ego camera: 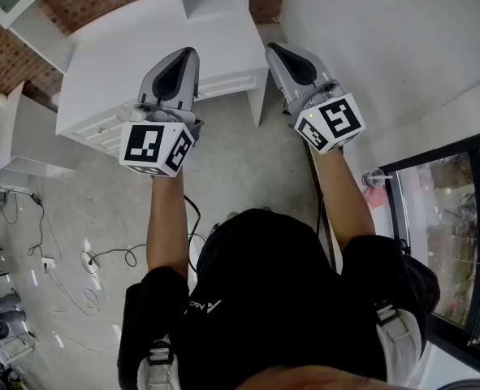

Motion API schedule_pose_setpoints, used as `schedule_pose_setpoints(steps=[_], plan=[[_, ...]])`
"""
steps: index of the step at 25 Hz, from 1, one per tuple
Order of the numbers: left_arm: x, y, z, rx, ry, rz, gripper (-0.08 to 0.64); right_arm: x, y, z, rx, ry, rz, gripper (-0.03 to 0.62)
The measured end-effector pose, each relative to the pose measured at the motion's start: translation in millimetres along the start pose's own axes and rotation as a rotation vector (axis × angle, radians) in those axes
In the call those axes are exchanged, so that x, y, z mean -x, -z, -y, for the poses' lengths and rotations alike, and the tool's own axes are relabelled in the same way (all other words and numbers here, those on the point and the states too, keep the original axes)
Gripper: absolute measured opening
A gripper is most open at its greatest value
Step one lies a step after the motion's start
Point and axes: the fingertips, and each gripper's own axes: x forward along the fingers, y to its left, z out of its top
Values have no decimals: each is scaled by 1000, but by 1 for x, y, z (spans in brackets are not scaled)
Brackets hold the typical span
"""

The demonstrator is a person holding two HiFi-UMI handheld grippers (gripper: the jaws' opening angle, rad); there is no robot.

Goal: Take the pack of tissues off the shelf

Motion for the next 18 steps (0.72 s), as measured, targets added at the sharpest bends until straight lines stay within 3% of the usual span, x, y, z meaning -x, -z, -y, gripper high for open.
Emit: schedule_pose_setpoints(steps=[18], plan=[[21, 5, -45, 25, 20, 16, -2, -29, 9, -33, 8, 29, -11, 0]])
